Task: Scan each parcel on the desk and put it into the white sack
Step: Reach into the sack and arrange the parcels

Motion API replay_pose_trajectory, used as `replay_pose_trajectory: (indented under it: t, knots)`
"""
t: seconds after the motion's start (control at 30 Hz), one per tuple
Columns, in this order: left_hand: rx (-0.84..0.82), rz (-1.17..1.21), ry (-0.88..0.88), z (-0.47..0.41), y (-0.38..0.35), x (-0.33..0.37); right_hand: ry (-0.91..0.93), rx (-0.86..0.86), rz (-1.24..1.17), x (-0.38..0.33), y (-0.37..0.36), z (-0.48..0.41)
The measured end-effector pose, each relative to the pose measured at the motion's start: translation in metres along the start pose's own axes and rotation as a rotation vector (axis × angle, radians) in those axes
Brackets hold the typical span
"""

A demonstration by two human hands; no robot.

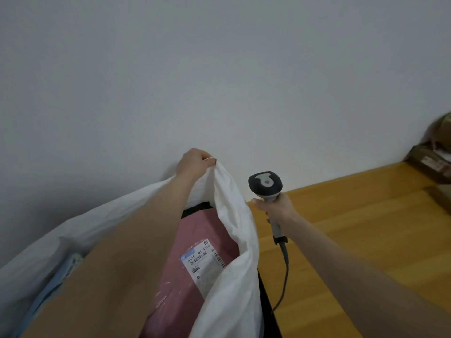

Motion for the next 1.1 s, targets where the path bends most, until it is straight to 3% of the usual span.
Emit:
replay_pose_trajectory:
  t: [0.17, 0.33, 0.5, 0.63, 0.77, 0.87, 0.93, 1.03, 1.1]
  knots:
    - [-0.055, 0.087, -0.045, 0.024, 0.004, 0.002, -0.080, -0.096, -0.019, 0.009, -0.022, 0.020]
    - [0.032, -0.058, -0.094, 0.077, 0.016, 0.001, -0.101, -0.012, 0.112, 0.000, -0.024, 0.023]
    - [-0.062, -0.068, 0.059, 0.155, 0.023, -0.016, 0.045, 0.027, -0.013, -0.053, -0.009, 0.029]
    - [-0.098, 0.015, 0.146, 0.218, 0.012, -0.025, 0.035, -0.085, 0.013, -0.033, -0.003, 0.053]
    - [-0.322, -0.188, 0.264, 0.276, -0.009, -0.035, 0.018, -0.149, 0.083, -0.004, 0.004, 0.080]
    - [-0.393, -0.489, 0.320, 0.314, -0.025, -0.043, -0.058, -0.214, 0.036, 0.016, 0.001, 0.101]
    - [-0.262, -0.639, 0.320, 0.324, -0.023, -0.039, -0.096, -0.248, -0.011, 0.026, -0.006, 0.113]
    - [0.052, -0.578, 0.275, 0.325, 0.015, -0.008, -0.035, -0.234, -0.056, 0.019, -0.015, 0.121]
    - [0.124, -0.546, 0.207, 0.326, 0.032, 0.013, 0.047, -0.179, -0.069, 0.003, -0.016, 0.122]
Point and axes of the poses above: each hand's wrist, its own z-axis away from the middle knuckle, its own y-axis out of the back of the hand, x = y × z, the point moved 5 cm from there along -z, towards the middle knuckle, and after that the axes turned 4 degrees about y, right-handed, at the moved point
